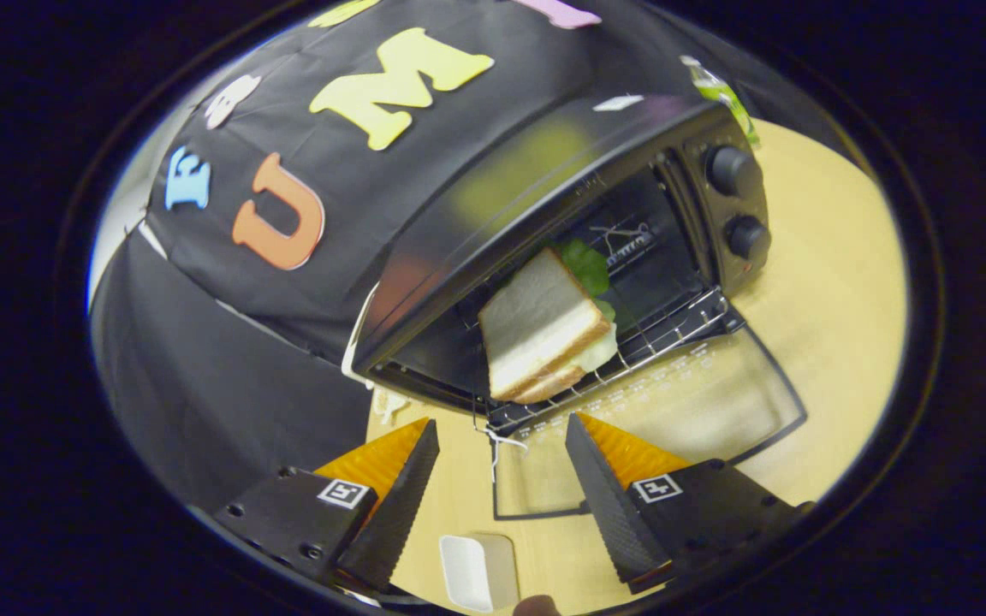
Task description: Open the toaster oven, put the food inside, and close the toaster oven door.
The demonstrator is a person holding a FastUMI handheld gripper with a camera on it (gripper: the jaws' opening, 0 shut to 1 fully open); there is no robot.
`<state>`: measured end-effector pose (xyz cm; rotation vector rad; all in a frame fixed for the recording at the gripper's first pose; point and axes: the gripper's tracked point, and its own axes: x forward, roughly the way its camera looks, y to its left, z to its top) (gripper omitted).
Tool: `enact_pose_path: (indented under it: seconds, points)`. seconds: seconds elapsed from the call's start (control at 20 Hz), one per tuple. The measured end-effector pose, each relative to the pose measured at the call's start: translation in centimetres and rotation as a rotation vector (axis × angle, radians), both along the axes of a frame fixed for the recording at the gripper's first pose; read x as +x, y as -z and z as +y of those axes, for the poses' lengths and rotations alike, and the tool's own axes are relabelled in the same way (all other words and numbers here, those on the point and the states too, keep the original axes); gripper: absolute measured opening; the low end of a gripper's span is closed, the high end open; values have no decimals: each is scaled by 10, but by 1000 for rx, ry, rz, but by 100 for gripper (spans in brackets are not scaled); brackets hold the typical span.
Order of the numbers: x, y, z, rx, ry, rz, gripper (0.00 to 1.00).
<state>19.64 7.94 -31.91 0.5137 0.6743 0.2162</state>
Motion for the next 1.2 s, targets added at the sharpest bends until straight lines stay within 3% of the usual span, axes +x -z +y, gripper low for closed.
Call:
enact_pose_path:
  seconds: [0.3, 0.6, 0.95, 1.2]
  points:
    - [-68, -27, -26, -250, 31, -85, 100]
    - [-112, 2, -32, -404, 14, -68, 100]
    - [-105, 70, -44, -576, 10, -24, 100]
    - [-79, 110, -50, -598, 20, 16, 100]
